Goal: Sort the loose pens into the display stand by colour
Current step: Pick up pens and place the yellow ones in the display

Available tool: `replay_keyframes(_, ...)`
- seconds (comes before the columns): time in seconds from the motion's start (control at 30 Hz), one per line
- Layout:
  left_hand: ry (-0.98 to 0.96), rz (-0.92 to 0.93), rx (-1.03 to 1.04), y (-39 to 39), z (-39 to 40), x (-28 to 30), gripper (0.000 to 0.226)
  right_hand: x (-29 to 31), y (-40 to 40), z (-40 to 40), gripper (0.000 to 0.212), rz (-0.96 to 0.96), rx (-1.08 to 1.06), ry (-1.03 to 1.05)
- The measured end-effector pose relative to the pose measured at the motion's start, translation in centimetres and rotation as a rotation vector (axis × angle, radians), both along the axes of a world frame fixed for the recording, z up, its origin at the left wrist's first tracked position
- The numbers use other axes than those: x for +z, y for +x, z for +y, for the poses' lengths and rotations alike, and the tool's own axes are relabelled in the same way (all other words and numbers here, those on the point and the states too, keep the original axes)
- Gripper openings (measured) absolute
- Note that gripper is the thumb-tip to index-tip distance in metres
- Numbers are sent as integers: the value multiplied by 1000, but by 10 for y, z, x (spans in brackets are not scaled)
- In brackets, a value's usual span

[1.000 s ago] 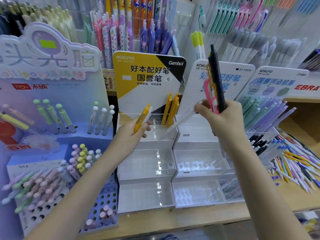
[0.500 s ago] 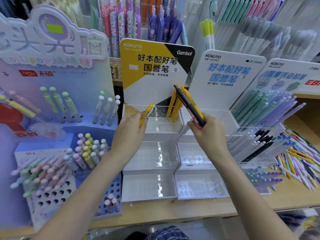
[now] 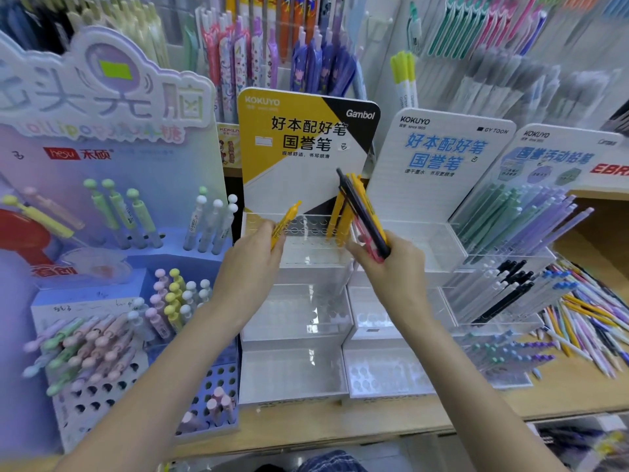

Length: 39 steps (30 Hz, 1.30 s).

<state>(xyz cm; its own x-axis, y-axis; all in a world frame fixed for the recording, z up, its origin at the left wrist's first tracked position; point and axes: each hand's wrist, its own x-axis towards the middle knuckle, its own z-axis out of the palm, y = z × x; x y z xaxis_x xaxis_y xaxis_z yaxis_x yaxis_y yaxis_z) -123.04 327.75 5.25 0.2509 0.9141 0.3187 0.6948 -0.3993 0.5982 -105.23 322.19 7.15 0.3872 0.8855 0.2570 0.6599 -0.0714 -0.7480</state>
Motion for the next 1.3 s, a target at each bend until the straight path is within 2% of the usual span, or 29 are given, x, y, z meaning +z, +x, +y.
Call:
replay_keyframes(0.07, 9, 126, -28, 6, -1, 1, 21, 21, -14, 3, 21, 279, 85, 49)
replay_keyframes(0.13, 42, 202, -55, 14, -3, 5, 22, 33, -27, 9, 14, 420, 138, 25)
replay_keyframes(0.3, 70, 224, -49, 19, -8, 15, 30, 41, -24, 16, 12, 484, 82, -38)
replay_keyframes(0.43, 143, 269, -89, 22, -10, 21, 29, 46, -22, 14, 18, 546, 139, -116)
replay_keyframes(0.47, 101, 194, -137, 22, -9, 20, 27, 48, -20, 14, 19, 547, 131, -124)
replay_keyframes(0.53, -88, -76, -255, 17, -6, 21, 22, 51, -7, 17, 12, 582, 77, -102)
replay_keyframes(0.63, -295, -431, -305, 6, 0, 21, 14, 57, 15, 18, 11, 667, 43, -52)
replay_keyframes(0.73, -304, -566, -251, 9, 2, 24, 11, 62, 19, 19, 15, 579, 29, -47)
replay_keyframes(0.93, -70, -400, -186, 16, 6, 25, 11, 71, 10, 23, 9, 578, -9, 47)
replay_keyframes(1.03, 69, -168, -132, 16, 19, 13, 12, 80, 9, 30, 11, 484, -14, 93)
replay_keyframes(1.17, 17, -17, -24, 5, 31, -9, 25, 82, 5, 48, 15, 184, -28, 128)
replay_keyframes(1.3, 29, 101, 6, 5, 31, -15, 29, 74, -2, 60, 9, 83, -11, 106)
